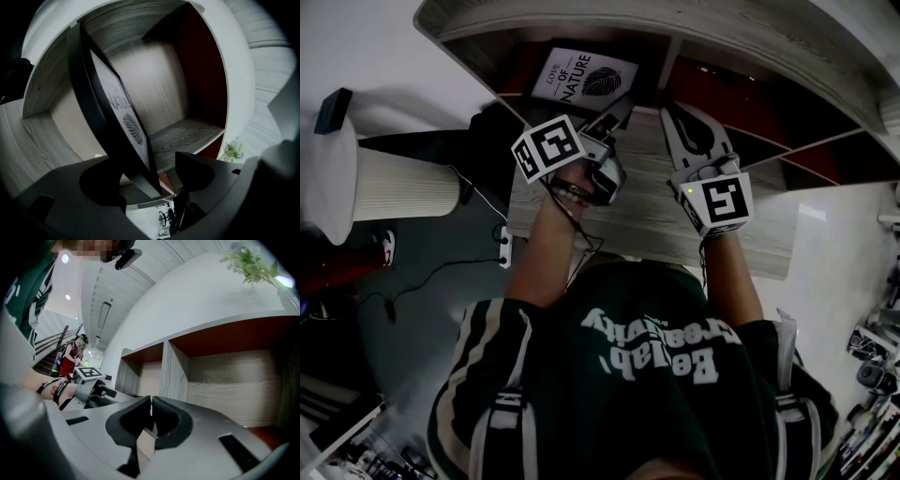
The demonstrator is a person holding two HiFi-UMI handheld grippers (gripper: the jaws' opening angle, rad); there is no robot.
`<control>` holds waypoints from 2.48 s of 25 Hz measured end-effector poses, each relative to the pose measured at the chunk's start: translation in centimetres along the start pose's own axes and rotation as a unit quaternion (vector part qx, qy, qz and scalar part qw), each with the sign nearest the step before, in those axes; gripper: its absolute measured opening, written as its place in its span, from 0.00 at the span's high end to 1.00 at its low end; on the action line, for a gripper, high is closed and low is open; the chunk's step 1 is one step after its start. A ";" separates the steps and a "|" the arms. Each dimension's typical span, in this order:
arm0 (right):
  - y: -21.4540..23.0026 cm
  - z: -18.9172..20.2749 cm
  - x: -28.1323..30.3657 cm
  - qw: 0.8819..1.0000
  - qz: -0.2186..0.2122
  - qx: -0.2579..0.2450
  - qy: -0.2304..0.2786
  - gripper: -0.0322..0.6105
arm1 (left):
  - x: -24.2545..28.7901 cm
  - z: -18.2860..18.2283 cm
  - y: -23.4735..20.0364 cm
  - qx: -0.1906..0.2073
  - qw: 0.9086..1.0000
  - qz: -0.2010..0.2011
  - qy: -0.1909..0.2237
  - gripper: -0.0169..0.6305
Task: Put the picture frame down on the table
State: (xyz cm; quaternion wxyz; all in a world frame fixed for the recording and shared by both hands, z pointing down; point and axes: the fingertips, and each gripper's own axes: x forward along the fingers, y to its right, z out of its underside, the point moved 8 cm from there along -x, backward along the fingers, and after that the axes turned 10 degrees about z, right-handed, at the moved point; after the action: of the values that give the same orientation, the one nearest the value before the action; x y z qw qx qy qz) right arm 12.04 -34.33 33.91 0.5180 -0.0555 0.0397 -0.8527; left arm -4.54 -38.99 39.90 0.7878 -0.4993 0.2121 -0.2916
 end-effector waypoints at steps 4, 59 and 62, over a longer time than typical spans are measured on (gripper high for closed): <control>-1.3 -0.1 -0.4 1.000 0.003 -0.006 -0.006 0.89 | -1.9 0.3 0.2 0.007 1.000 0.001 0.000 0.44; -5.3 -0.3 -5.9 0.998 0.055 0.009 -0.007 0.89 | -5.6 1.2 1.9 0.331 0.937 -0.083 -0.079 0.94; -5.1 -0.2 -6.0 0.998 0.056 0.008 -0.013 0.89 | -5.2 1.2 1.9 0.331 0.937 -0.082 -0.080 0.94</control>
State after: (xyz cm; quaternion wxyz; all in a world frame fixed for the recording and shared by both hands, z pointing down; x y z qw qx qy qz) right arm 10.31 -26.65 33.97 0.5661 -0.0597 0.0296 -0.8216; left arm -7.21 -34.06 38.83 0.8964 -0.2473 -0.0020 -0.3677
